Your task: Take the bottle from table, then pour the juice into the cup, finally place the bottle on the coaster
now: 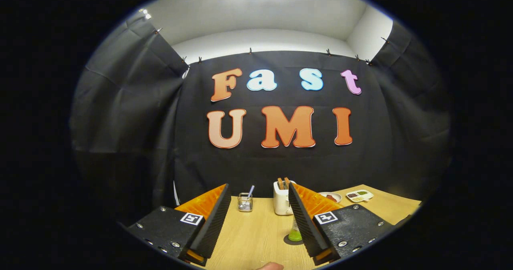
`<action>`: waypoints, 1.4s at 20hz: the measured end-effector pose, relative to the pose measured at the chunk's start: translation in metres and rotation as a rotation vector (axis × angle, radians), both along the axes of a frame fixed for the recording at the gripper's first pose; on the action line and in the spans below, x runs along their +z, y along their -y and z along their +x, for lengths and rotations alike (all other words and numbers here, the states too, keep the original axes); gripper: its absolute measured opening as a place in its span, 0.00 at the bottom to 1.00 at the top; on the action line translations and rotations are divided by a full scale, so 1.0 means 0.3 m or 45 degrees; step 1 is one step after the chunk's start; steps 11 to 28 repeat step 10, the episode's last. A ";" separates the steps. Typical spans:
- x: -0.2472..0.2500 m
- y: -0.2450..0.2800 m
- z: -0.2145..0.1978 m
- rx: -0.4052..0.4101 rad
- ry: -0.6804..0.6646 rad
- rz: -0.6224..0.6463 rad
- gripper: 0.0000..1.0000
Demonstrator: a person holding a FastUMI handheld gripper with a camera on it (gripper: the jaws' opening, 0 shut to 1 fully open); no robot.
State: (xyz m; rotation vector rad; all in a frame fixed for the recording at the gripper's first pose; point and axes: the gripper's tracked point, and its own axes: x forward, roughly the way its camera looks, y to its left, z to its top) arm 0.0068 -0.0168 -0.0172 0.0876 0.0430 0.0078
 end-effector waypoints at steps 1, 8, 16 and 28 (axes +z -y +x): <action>-0.005 0.003 0.003 -0.002 -0.001 0.004 0.86; -0.047 0.036 0.016 -0.026 -0.038 -0.012 0.86; -0.053 0.037 0.021 -0.021 -0.042 -0.004 0.86; -0.053 0.037 0.021 -0.021 -0.042 -0.004 0.86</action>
